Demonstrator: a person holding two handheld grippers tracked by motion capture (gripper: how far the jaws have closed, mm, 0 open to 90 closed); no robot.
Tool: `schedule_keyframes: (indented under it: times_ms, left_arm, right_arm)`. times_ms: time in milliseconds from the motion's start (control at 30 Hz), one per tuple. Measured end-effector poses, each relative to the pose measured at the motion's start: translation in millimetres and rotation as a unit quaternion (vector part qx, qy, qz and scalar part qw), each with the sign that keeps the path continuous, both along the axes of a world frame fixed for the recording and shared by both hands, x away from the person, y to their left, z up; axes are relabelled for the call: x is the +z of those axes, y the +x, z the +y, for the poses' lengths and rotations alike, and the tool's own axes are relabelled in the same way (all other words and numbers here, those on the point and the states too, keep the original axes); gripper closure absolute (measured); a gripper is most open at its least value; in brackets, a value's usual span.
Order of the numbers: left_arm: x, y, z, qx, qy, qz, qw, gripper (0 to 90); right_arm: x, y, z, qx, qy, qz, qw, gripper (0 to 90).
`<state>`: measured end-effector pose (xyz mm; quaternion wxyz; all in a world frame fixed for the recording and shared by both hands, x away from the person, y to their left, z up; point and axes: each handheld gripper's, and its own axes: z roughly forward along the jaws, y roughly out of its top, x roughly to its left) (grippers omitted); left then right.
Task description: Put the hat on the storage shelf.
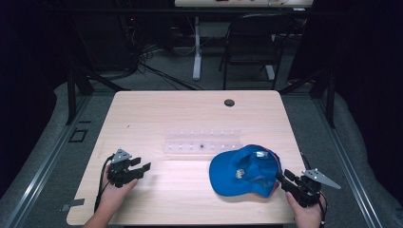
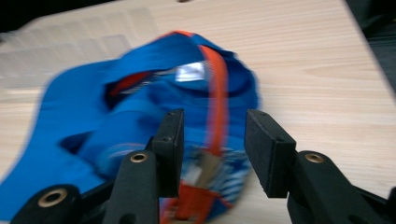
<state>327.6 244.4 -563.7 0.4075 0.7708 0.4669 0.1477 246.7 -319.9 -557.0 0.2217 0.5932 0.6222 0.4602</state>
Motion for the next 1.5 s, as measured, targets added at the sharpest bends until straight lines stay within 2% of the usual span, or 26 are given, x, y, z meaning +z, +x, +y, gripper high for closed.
schedule_keyframes:
  times_ms: [133, 200, 267, 367, 567, 700, 733, 767, 900, 967, 1167, 1200, 1400, 1500]
  left_arm:
    - [0.3, -2.1, -1.1, -0.001, 0.001, 0.002, 1.0000, 47.7]
    - [0.5, -3.1, -2.0, -0.004, 0.002, 0.005, 1.0000, 47.5]
    - [0.4, -3.5, -3.0, -0.009, 0.005, 0.004, 0.9999, 47.1]
    - [1.4, -5.0, -4.3, -0.012, 0.011, -0.002, 0.9999, 46.4]
    - [4.3, -8.1, -4.0, -0.007, 0.023, -0.012, 0.9996, 42.7]
    - [3.8, -7.2, -4.3, -0.006, 0.018, -0.010, 0.9998, 43.0]
    - [3.8, -7.2, -4.3, -0.006, 0.018, -0.010, 0.9998, 44.6]
    - [3.8, -6.8, -4.5, -0.011, 0.014, -0.007, 0.9998, 45.4]
    - [3.8, -7.0, -6.3, -0.015, 0.019, -0.004, 0.9997, 47.8]
    - [3.5, -7.0, -6.5, -0.015, 0.024, -0.002, 0.9996, 48.5]
    - [2.7, -6.7, -6.1, -0.015, 0.022, 0.002, 0.9996, 48.8]
    - [2.7, -6.7, -6.1, -0.015, 0.022, 0.002, 0.9996, 48.7]
    - [1.8, -6.4, -7.1, -0.019, 0.023, 0.004, 0.9995, 48.5]
    - [1.2, -6.2, -7.9, -0.020, 0.023, 0.007, 0.9995, 48.4]
  right_arm:
    - [8.5, -4.6, 0.9, 0.002, 0.025, -0.018, 0.9995, 59.4]
    - [11.2, -5.2, 1.6, 0.003, 0.025, -0.018, 0.9995, 59.2]
    - [12.8, -4.4, 2.7, 0.019, 0.035, -0.008, 0.9992, 57.9]
    - [14.6, -1.9, 9.0, 0.041, 0.025, 0.012, 0.9987, 57.6]
    - [24.4, 5.3, 18.6, 0.059, 0.025, 0.038, 0.9972, 58.6]
    - [32.2, 10.4, 19.8, 0.071, 0.000, 0.059, 0.9957, 59.0]
    - [32.2, 10.4, 19.8, 0.071, 0.000, 0.059, 0.9957, 59.0]
    - [37.0, 14.1, 18.7, 0.079, -0.010, 0.072, 0.9942, 59.8]
    - [44.5, 22.1, 12.7, 0.092, -0.013, 0.089, 0.9917, 60.9]
    - [46.8, 26.5, 9.6, 0.088, -0.017, 0.095, 0.9915, 61.1]
    - [51.6, 41.9, -0.7, 0.087, -0.044, 0.128, 0.9870, 61.7]
    - [52.1, 44.2, -1.9, 0.083, -0.038, 0.131, 0.9872, 61.6]
    - [51.0, 57.6, -12.4, 0.079, -0.026, 0.157, 0.9841, 60.4]
    - [46.5, 64.3, -17.6, 0.089, -0.010, 0.172, 0.9811, 59.1]
